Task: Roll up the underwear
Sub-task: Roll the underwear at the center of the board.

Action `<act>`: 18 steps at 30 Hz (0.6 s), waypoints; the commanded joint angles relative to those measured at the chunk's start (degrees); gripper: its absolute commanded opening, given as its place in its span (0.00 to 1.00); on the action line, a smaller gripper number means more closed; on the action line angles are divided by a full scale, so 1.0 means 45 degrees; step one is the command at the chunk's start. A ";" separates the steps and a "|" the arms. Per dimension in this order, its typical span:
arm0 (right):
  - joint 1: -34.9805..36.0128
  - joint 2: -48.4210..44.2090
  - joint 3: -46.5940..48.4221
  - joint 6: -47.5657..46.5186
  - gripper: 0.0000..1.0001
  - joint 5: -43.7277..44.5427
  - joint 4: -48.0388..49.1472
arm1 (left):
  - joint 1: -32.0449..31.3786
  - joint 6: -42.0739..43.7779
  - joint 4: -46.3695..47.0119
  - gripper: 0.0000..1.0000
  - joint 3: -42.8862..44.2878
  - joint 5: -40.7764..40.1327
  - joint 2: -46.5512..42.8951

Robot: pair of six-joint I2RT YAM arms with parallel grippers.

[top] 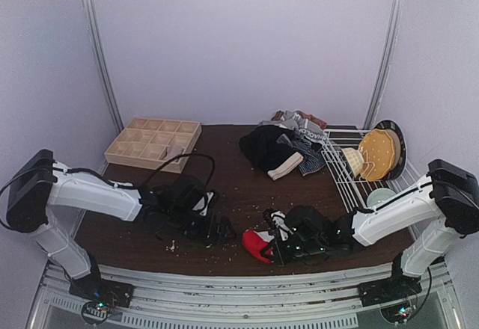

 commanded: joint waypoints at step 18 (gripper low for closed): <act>-0.1081 0.2961 -0.1504 0.3119 0.00 -0.3069 0.3695 | -0.0714 -0.1886 0.6000 0.85 -0.0285 0.2519 0.2339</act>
